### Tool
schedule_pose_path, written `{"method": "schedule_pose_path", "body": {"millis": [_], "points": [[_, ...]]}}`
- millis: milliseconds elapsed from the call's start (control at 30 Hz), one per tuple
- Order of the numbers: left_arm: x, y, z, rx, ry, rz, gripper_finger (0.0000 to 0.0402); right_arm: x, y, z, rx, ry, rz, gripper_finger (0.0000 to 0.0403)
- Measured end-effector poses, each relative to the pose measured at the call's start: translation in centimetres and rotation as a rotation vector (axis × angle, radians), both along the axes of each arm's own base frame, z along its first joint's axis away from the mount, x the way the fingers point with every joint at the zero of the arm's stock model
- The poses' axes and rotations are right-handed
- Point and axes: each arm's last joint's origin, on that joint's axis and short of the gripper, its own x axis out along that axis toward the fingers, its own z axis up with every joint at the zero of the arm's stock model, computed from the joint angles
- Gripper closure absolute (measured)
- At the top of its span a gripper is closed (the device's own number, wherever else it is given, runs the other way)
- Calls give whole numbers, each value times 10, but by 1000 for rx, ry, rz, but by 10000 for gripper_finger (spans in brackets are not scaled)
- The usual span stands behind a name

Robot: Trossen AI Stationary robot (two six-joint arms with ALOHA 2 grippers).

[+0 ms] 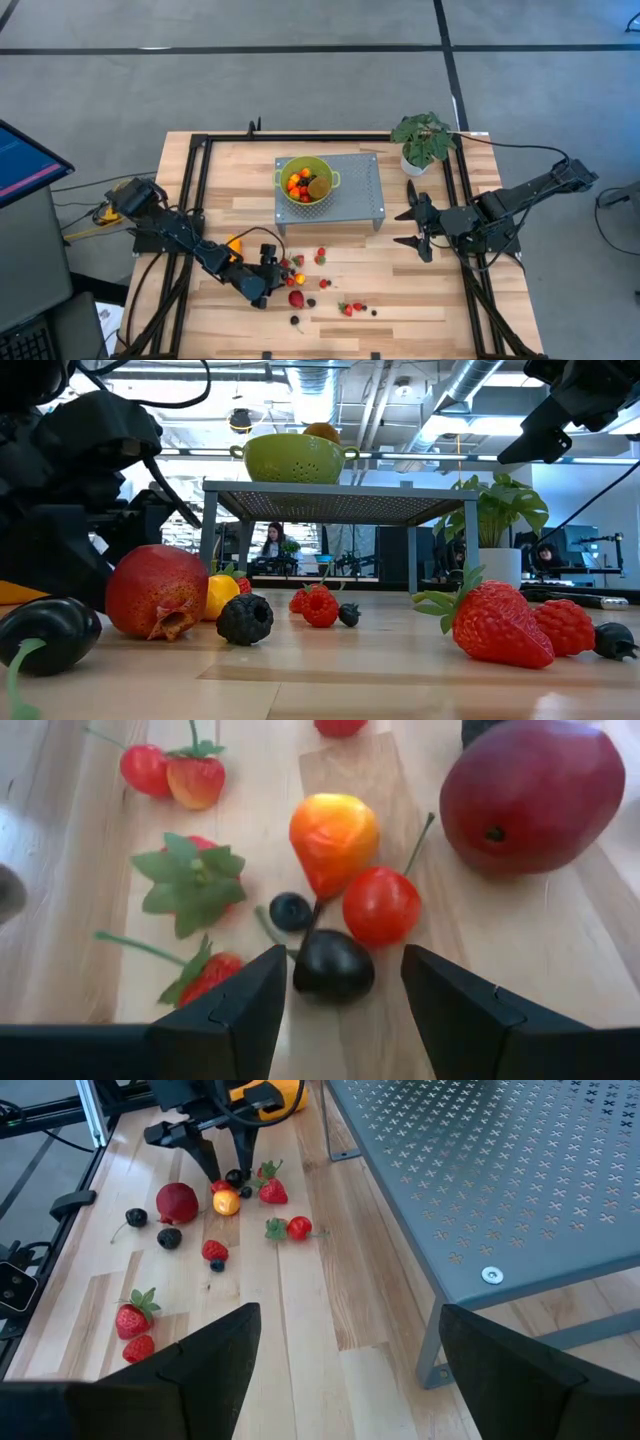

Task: Pick & Place Fruit
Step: Put the black cherry into the green strainer bowl on the shelf

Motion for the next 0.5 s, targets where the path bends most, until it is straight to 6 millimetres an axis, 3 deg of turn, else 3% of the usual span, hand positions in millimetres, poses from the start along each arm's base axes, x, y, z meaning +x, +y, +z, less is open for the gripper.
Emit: {"method": "schedule_pose_path", "body": {"millis": [500], "points": [[2, -1, -1, -18, -19, -1, 220, 0, 0, 0, 0, 0, 0, 101]]}}
